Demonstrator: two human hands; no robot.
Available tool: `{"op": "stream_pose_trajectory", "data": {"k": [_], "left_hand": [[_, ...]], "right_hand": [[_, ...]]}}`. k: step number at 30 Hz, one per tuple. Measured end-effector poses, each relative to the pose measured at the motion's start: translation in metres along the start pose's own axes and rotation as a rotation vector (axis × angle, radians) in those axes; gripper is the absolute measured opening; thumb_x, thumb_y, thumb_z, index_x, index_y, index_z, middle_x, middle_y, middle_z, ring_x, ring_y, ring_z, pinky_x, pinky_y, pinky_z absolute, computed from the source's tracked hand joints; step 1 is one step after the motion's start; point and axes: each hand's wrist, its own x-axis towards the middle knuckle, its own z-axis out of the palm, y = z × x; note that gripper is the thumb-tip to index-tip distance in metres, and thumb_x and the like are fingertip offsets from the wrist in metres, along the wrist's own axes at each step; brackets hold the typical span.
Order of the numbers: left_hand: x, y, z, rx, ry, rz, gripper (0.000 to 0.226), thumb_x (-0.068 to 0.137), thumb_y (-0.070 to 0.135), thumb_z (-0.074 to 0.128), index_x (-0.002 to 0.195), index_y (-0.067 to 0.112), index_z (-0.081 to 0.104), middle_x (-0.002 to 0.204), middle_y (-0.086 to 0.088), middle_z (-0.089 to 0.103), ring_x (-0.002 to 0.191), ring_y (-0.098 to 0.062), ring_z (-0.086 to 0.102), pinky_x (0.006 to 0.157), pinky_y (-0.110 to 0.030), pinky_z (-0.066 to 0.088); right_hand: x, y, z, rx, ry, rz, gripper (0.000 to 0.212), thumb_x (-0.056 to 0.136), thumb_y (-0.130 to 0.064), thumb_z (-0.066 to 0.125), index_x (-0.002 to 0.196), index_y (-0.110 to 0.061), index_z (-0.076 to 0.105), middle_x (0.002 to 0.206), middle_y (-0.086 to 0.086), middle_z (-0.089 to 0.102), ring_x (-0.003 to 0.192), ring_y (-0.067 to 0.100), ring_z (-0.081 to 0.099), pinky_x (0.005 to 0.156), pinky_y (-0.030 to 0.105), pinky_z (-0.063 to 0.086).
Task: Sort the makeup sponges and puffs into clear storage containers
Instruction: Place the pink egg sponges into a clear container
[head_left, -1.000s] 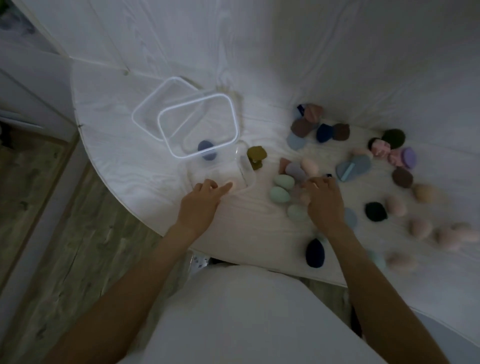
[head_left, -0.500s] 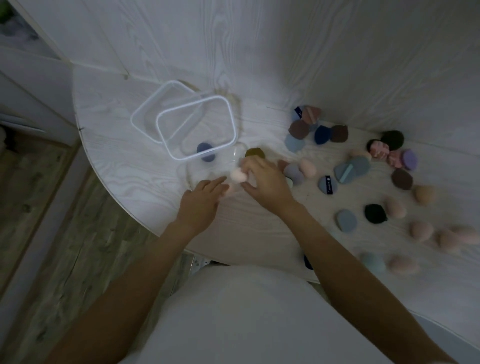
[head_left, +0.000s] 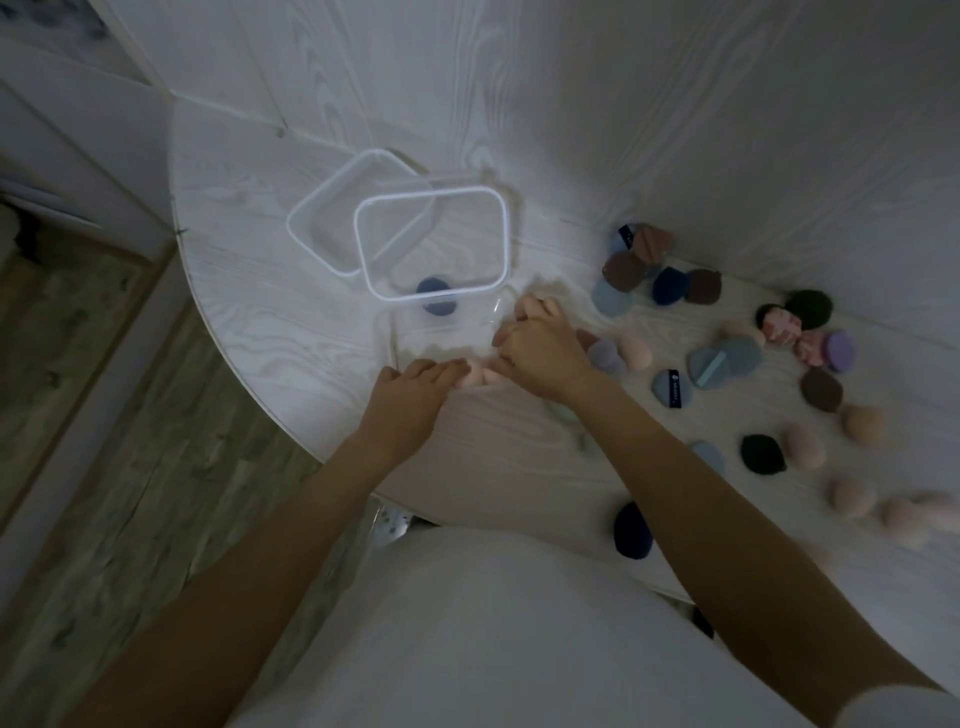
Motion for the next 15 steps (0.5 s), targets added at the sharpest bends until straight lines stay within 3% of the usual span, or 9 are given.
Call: {"op": "stream_pose_trajectory", "data": {"k": [3,6,7,9,12,15], "left_hand": [[-0.001,0.002,0.002,0.011,0.033,0.003,0.05,0.069,0.001,0.069,0.116,0.014,0.062,0.107,-0.003,0.07,0.089,-0.023,0.067,0.062,-0.035,0.046],[0.0,0.003,0.0,-0.024,0.002,-0.029,0.047,0.075,0.011,0.04,0.117,0.016,0.061,0.116,-0.001,0.066,0.091,-0.023,0.066,0.064,-0.036,0.046],[0.0,0.004,-0.001,-0.045,-0.014,-0.036,0.049,0.075,0.011,0.038,0.118,0.017,0.06,0.119,-0.001,0.065,0.092,-0.024,0.066,0.064,-0.037,0.047],[0.001,0.003,-0.002,-0.096,-0.03,-0.048,0.048,0.075,0.004,0.052,0.12,0.017,0.059,0.122,-0.003,0.062,0.095,-0.027,0.064,0.066,-0.038,0.048],[0.001,0.001,-0.003,-0.123,-0.031,-0.051,0.055,0.07,-0.003,0.065,0.121,0.019,0.058,0.119,-0.003,0.063,0.096,-0.027,0.063,0.067,-0.036,0.044],[0.001,0.0,-0.001,-0.129,-0.037,-0.053,0.055,0.07,-0.003,0.066,0.12,0.019,0.059,0.116,-0.003,0.065,0.097,-0.027,0.063,0.067,-0.035,0.043]], "right_hand": [[-0.005,0.001,0.0,-0.003,0.073,-0.009,0.033,0.089,-0.04,0.047,0.093,-0.018,0.072,0.101,-0.007,0.066,0.106,0.017,0.039,0.082,0.028,0.015],[-0.016,-0.002,0.008,0.034,0.161,0.022,0.027,0.085,-0.031,0.05,0.081,-0.014,0.07,0.085,-0.003,0.069,0.1,0.024,0.048,0.083,0.03,0.019],[-0.021,-0.003,0.011,0.089,0.225,0.018,0.023,0.081,-0.028,0.051,0.081,-0.014,0.069,0.083,-0.002,0.069,0.097,0.025,0.051,0.082,0.031,0.021],[-0.034,-0.004,0.008,0.25,0.359,0.041,0.021,0.08,-0.022,0.052,0.091,-0.014,0.068,0.087,0.0,0.069,0.096,0.024,0.054,0.081,0.029,0.025],[-0.061,0.017,0.007,0.452,0.54,0.272,0.017,0.085,-0.01,0.052,0.094,-0.013,0.066,0.087,0.001,0.067,0.086,0.021,0.055,0.08,0.03,0.038],[-0.082,0.054,0.025,0.385,0.542,0.564,0.017,0.084,-0.009,0.051,0.089,-0.016,0.065,0.086,0.005,0.066,0.081,0.027,0.056,0.079,0.037,0.042]]}}
